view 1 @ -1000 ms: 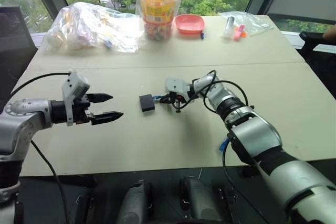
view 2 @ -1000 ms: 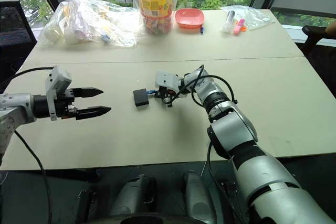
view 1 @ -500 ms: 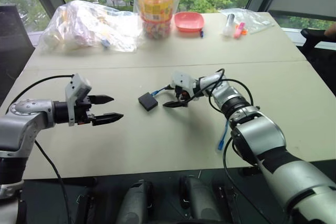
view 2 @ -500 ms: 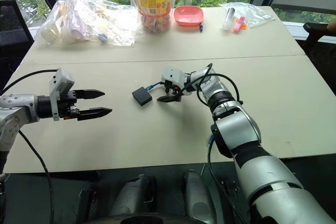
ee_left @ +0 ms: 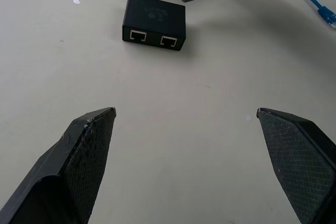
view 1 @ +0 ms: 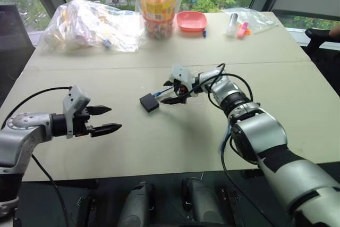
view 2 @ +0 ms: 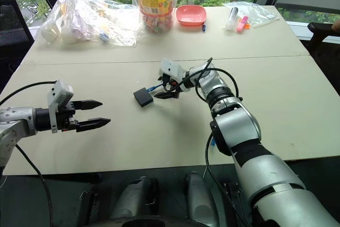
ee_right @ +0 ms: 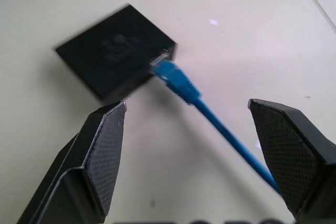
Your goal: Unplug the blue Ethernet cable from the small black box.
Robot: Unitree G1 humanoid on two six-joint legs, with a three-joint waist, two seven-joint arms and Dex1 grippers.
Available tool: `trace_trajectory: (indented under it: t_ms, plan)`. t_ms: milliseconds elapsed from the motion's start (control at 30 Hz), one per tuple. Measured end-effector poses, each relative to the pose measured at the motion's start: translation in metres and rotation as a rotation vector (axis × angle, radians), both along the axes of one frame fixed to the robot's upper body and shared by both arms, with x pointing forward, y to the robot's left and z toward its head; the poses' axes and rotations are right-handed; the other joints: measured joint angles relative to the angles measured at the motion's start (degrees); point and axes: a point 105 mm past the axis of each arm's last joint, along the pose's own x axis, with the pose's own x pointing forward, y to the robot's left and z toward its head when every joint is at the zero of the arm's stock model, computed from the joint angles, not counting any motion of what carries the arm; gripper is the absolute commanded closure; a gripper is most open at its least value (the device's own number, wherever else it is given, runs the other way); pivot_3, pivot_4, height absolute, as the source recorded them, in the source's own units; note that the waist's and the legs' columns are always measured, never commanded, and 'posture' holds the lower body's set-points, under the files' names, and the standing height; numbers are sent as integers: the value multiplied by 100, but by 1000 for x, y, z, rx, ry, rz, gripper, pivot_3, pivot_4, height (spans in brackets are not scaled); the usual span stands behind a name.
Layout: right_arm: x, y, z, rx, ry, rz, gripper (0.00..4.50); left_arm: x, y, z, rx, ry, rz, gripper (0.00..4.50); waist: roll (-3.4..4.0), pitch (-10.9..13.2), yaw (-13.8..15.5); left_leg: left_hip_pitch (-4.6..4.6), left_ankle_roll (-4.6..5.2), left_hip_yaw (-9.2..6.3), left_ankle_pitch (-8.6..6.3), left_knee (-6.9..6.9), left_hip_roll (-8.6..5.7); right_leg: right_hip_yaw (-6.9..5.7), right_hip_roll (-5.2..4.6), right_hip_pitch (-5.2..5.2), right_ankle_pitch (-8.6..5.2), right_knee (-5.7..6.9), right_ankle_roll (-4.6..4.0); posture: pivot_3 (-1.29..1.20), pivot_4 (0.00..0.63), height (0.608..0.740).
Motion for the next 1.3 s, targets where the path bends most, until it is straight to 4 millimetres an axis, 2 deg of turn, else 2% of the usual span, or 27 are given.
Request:
trace_trajectory:
  t_ms: [200, 233, 333, 500, 600, 733, 800, 867, 967, 1033, 1100, 1167, 1300]
  plan:
    - [7, 19, -5, -58, -118, -58, 620, -4, -3, 3, -1, -13, 20, 0, -1, -1, -89, 1, -8, 0, 4, 0, 1, 0, 0, 1, 2, 3, -5, 0, 150, 740]
    - [7, 24, -5, -74, -133, -55, 855, -7, -3, 1, -3, -5, 25, 0, 0, -2, -133, 6, -9, 0, 5, 0, 1, 0, 1, 5, 4, 4, -7, 0, 150, 740]
    - [1, 33, -10, -76, -100, -26, 1893, -16, 0, -4, 4, 18, 50, 0, -1, -3, -148, 18, -1, -1, 13, -1, 3, 0, 3, 11, 4, 14, -8, 0, 150, 740]
    - [-16, 45, -19, -80, 33, 81, 4434, -21, 3, -9, 10, 41, 68, 0, -2, -4, -139, 23, -5, -2, 19, 0, 4, -2, 7, 12, 4, 23, -11, 0, 150, 740]
    - [-29, 46, -22, -108, 119, 179, 4434, -18, 6, -2, -6, 32, 71, 0, -2, -4, -129, 25, -4, -5, 19, 0, 4, -6, 9, 16, 4, 22, -10, 0, 150, 740]
    - [-28, 41, -19, -135, 80, 207, 4434, 5, 12, 17, -19, -32, 79, 0, -3, -5, -100, 26, -8, -10, 22, 2, 3, -15, 10, 24, 4, 22, -10, 0, 150, 740]
    - [-21, 40, -14, -135, -46, 194, 4434, 23, 8, 30, -94, -87, 86, 0, -4, -5, -88, 21, -10, -10, 25, 4, 1, -16, 10, 22, 5, 19, -12, 0, 150, 740]
    - [-8, 27, -7, -137, -197, 143, 4434, 37, 3, 38, -200, -95, 86, 0, -4, -4, -46, 12, -9, -9, 30, 5, -2, -16, 9, 15, 7, 20, -11, 0, 150, 740]
    - [10, 2, 23, -126, -456, 67, 4434, 55, 3, 49, -340, -58, 92, 0, -7, -2, 0, -15, -10, -10, 33, 8, 1, -17, 21, -9, 17, 19, 8, 0, 150, 740]
    - [17, -5, 49, -101, -657, 35, 4434, 66, 3, 62, -428, -45, 76, 0, -7, -2, 14, -20, -23, -11, 41, 9, 5, -17, 33, -11, 18, 20, 11, 0, 150, 740]
    - [17, -4, 64, -69, -777, 28, 4434, 75, -1, 73, -489, -44, 47, 0, -9, -3, -2, -16, -26, -7, 43, 8, 12, -16, 47, -8, 18, 19, 13, 0, 150, 740]
    - [15, -4, 72, -54, -856, 24, 4434, 85, -9, 78, -540, -30, 15, 0, -9, -3, 6, -15, -26, -6, 45, 8, 14, -17, 58, -6, 18, 21, 14, 0, 150, 740]
    - [12, -7, 80, -13, -972, -10, 4434, 121, -35, 79, -610, -4, 7, 0, -12, -2, 49, -19, 7, -7, 45, 27, 6, -26, 59, 8, 17, 17, 20, 0, 150, 740]
